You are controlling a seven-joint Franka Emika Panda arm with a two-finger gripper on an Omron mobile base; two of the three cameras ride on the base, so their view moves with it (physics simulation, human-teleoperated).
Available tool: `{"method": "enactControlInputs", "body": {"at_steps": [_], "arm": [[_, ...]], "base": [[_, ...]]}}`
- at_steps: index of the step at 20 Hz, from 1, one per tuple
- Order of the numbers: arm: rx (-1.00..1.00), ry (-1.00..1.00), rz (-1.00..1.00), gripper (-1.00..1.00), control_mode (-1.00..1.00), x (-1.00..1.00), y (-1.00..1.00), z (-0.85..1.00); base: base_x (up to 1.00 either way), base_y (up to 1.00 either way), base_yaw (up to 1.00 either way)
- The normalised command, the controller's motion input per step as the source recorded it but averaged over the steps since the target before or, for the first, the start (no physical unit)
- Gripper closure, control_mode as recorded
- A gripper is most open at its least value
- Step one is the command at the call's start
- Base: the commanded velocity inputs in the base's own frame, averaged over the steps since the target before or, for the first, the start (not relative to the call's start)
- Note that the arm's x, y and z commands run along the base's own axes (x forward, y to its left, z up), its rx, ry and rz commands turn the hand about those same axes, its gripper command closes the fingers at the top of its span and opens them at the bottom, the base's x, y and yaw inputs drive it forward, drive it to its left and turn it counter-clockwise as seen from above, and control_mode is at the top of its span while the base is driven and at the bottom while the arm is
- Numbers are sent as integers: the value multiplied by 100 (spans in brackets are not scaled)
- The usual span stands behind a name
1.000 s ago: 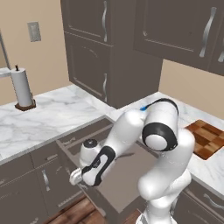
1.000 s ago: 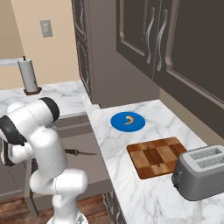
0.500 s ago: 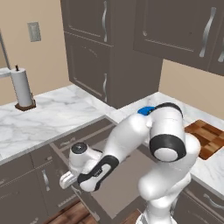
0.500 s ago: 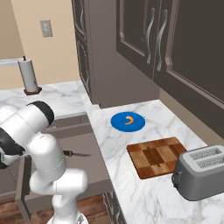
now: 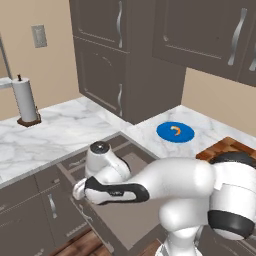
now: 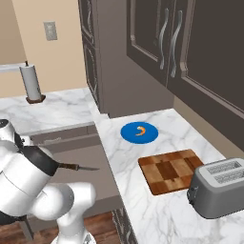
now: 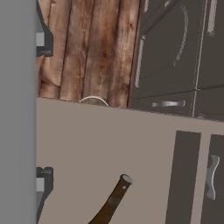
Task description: Pick up the knife from the drawer and place it on the cutting board. Then place the meat from the plate to the cutting board.
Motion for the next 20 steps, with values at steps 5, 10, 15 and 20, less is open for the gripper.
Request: {"method": "enactControlInputs", "body": {"at_steps": [5,10,15,20], "arm": [[1,1,7,-100,-100,13,-71,6],[0,-1,12,-100,-100,21,-50,0],[0,6,14,-100,-100,46,-32,1],[-4,16,13,-100,-100,17,-6,0]], "base": [[0,0,0],[0,0,0],[0,0,0],[0,0,0]]}}
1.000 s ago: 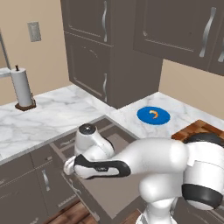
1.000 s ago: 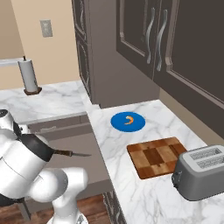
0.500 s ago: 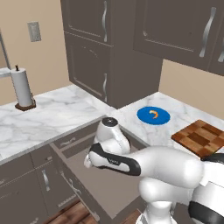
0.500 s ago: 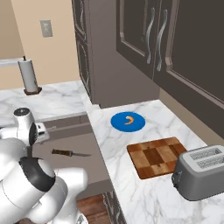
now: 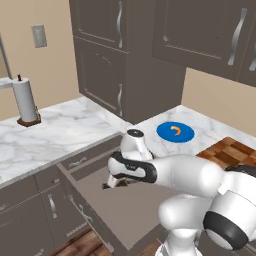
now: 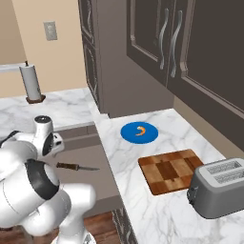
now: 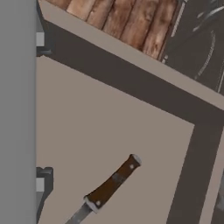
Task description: Pick up the knife from the drawer and place it on the cutting board. Then place the meat from the plate to the cutting board.
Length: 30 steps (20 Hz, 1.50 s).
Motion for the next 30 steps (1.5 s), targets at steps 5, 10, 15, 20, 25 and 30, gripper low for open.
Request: {"method": "enactControlInputs", "body": {"at_steps": [5,10,15,20,25,30], "arm": [[-16,19,21,-100,-100,0,-5,0],[-18,9,27,-100,-100,0,-1,0],[-3,-11,28,-100,-100,0,-7,-16],[0,-24,24,-100,-100,0,-8,-17],[0,-2,6,-100,-100,19,-8,-11],[0,0,1,-100,-100,24,-2,-25]], "base": [[0,0,0],[0,0,0],[0,0,0],[0,0,0],[0,0,0],[0,0,0]]}}
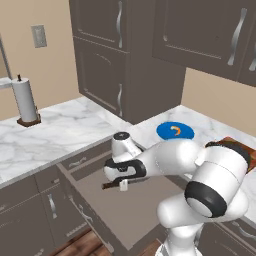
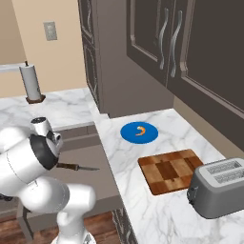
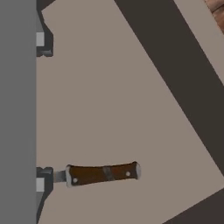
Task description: Pick up the knife from the drawer and place it on the cutting board. Then place the meat from the plate to the cutting board.
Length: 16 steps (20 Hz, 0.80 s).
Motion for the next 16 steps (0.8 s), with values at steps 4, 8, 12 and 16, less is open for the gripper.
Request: {"method": "enactControlInputs", "body": {"at_steps": [4,8,12,16], "arm": [[0,0,1,-100,-100,29,0,-21],[0,0,0,-100,-100,17,-1,-16],[0,-3,1,-100,-100,23,0,-9],[0,-1,0,-100,-100,18,0,-21]], "base": [[0,0,0],[0,0,0],[0,0,0],[0,0,0]]}}
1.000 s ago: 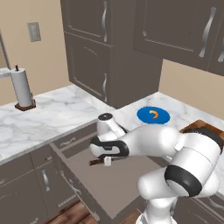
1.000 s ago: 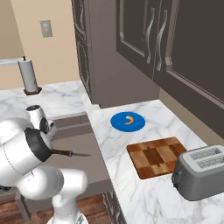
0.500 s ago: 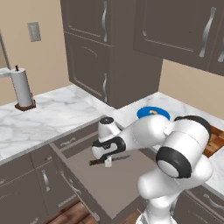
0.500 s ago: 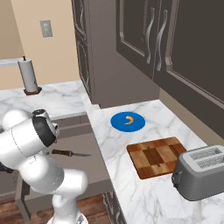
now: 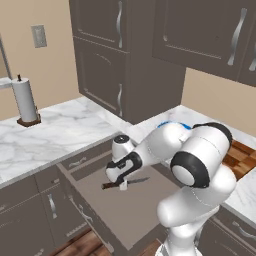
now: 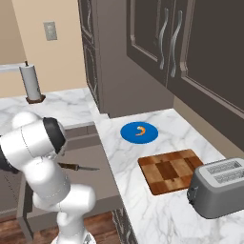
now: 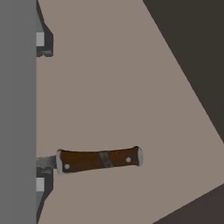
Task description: Pick up the knife from the drawer and place it on the cutting board. Then place the meat from the plate to the cutting board.
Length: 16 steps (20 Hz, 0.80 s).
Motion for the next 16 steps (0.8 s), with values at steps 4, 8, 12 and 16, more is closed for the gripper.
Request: {"method": "enactControlInputs", "body": {"at_steps": [4,8,12,16], "arm": [[0,0,0,-100,-100,14,0,-26],[0,1,0,-100,-100,6,0,-26],[0,0,0,-100,-100,13,0,-24],[0,0,0,-100,-100,18,0,-12]], "base": [[0,0,0],[0,0,0],[0,0,0],[0,0,0]]}}
